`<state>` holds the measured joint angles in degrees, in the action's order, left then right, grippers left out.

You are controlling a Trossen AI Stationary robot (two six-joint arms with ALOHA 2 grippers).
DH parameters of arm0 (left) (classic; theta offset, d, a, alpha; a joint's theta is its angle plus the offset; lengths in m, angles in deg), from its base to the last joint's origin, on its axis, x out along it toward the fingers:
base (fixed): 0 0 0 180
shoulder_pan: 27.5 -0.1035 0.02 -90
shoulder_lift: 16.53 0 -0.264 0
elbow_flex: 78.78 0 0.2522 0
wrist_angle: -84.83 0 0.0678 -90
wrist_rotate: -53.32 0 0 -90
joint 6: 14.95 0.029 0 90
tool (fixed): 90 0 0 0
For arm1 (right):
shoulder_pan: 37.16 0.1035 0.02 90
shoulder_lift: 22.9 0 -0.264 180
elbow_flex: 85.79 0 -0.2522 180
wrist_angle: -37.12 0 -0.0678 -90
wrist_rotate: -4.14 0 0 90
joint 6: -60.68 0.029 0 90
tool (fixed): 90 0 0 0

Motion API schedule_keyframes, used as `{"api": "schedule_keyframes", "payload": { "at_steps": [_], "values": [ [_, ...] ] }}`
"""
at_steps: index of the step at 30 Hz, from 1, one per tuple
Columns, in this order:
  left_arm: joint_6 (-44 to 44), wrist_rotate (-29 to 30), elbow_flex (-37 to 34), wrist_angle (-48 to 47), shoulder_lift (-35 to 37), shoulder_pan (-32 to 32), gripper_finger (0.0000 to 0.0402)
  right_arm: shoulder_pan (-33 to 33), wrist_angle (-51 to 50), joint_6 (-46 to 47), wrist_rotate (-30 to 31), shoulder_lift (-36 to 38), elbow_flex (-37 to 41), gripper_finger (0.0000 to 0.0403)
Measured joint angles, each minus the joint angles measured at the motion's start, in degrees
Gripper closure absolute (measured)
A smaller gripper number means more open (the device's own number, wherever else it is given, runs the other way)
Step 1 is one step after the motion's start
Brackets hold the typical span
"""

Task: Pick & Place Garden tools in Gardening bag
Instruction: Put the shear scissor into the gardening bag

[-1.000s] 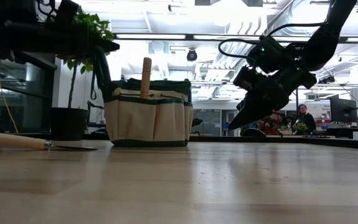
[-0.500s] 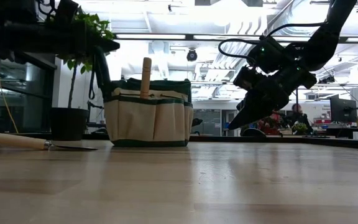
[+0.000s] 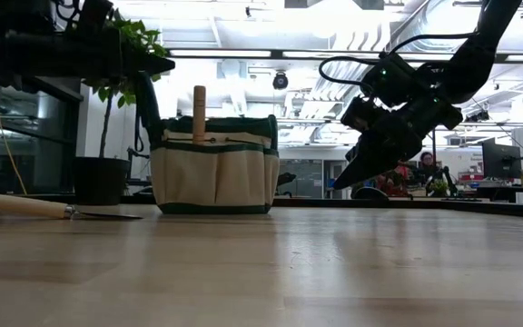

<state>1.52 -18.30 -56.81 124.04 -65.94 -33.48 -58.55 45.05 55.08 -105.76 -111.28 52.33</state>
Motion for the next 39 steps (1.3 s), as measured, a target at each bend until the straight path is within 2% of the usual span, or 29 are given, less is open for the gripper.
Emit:
{"api": "schedule_keyframes", "payload": {
  "at_steps": [14,17,21,28,35,39],
  "values": [
    [0.2,0.7,0.0,1.0,0.0,0.0,0.0399,0.0,0.0,0.0,-0.1,0.0,0.0,0.0399],
    [0.2,1.6,0.0,1.1,0.0,0.0,0.0381,0.0,0.0,0.0,-0.1,0.0,0.0,0.0399],
    [-0.3,3.9,0.0,1.2,0.0,0.0,0.0335,0.0,0.0,0.0,-0.2,0.0,0.0,0.0399],
    [-0.4,4.0,0.0,1.6,0.0,0.0,0.0267,0.0,0.0,0.0,-0.2,0.0,0.0,0.0399],
    [-0.3,4.8,0.0,9.4,0.0,0.0,0.0256,0.0,0.0,0.0,-0.2,0.0,0.0,0.0399],
    [-0.3,4.9,0.0,10.3,0.0,0.0,0.0257,0.0,0.0,-0.2,-0.2,0.0,0.0,0.0399]
  ]
}}
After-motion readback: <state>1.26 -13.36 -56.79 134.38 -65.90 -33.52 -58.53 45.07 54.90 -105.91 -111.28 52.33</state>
